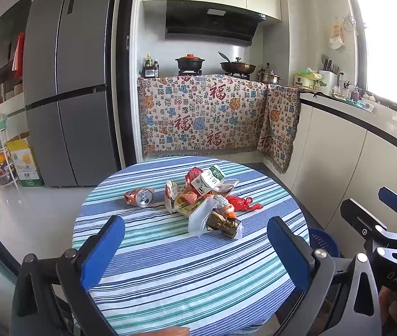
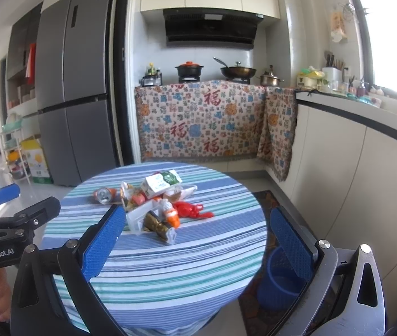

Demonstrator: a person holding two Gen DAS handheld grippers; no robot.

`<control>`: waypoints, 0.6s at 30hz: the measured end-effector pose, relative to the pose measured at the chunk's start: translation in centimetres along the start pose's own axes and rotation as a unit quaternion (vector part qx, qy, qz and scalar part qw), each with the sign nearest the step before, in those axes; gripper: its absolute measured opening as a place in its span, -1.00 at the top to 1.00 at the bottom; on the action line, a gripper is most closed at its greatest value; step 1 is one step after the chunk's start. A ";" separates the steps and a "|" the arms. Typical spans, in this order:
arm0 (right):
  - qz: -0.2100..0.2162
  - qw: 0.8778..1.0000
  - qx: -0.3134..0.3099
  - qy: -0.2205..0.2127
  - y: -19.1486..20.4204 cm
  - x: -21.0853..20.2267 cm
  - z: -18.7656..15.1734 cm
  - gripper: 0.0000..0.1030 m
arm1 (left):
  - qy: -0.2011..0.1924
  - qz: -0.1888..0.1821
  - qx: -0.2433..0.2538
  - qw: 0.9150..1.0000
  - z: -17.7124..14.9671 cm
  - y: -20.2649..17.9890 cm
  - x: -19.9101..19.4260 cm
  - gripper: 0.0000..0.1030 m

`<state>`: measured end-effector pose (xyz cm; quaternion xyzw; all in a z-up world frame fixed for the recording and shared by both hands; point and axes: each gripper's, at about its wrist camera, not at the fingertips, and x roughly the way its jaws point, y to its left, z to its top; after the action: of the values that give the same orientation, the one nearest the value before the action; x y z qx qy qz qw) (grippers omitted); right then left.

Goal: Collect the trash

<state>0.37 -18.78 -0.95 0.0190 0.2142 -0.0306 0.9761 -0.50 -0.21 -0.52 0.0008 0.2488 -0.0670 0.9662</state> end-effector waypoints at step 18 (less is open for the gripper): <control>0.001 1.000 0.001 -0.002 -0.2 0.1 0.0 -0.99 | 0.003 -0.008 0.003 1.000 0.0 -0.5 0.2 -1.00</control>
<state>0.39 -18.96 -1.01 0.0203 0.2126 -0.0296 0.9765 -0.37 -0.70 -0.56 0.0023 0.2516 -0.0754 0.9649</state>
